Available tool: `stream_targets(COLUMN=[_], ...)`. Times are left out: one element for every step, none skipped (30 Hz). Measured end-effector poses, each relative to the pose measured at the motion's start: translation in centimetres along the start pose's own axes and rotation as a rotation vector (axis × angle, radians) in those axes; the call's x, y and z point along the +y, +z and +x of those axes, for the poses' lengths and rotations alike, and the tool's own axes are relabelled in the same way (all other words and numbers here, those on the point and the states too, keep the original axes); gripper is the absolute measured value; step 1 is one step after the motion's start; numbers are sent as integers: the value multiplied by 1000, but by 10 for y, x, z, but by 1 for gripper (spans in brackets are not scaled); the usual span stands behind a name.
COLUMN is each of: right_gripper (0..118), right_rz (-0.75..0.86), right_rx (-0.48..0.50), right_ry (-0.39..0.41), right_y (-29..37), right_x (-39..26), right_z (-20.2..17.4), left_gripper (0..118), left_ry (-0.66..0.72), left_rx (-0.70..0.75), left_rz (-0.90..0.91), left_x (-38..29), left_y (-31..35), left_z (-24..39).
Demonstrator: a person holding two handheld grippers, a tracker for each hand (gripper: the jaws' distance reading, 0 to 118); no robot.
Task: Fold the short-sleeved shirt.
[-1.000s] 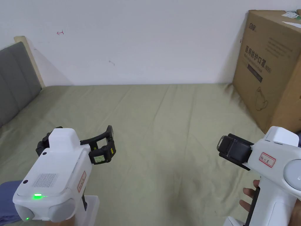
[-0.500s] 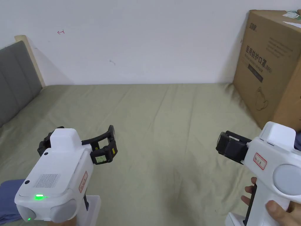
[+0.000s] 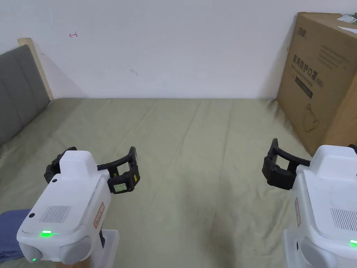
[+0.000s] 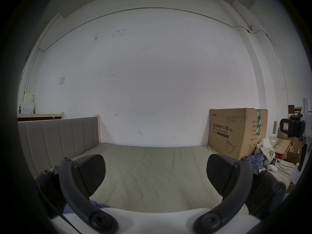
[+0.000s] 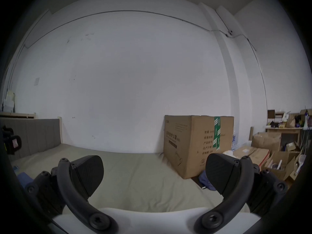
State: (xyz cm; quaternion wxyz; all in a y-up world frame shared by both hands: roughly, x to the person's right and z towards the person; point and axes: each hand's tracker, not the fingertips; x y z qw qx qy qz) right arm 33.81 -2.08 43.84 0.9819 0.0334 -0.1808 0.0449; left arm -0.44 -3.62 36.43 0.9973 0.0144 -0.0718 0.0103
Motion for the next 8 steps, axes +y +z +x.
stream_targets(right_gripper=[118,118,118,118,118,118,118,118], right_rz=[1,2,-4,-8,-10,-13,-18,-21], right_rx=[5,5,13,15,16,18,19,21], right_ry=[1,6,3,2,-2,-7,-9,-11], right_y=[0,1,1,0,1,2,2,2], right_x=[-1,-2,-2,-3,-4,-4,-5,-5], right_z=[0,1,1,2,3,3,3,4], left_gripper=[118,118,118,118,118,118,118,118], left_ry=[0,0,0,0,-1,-2,-3,-4], left_rx=[1,1,0,0,0,0,0,0], left_rz=[2,2,3,3,2,3,5,4], left_x=[0,0,-1,-1,-1,-1,-1,-1], left_y=[0,0,0,0,0,1,1,1], left_z=[0,0,0,0,0,0,1,1])
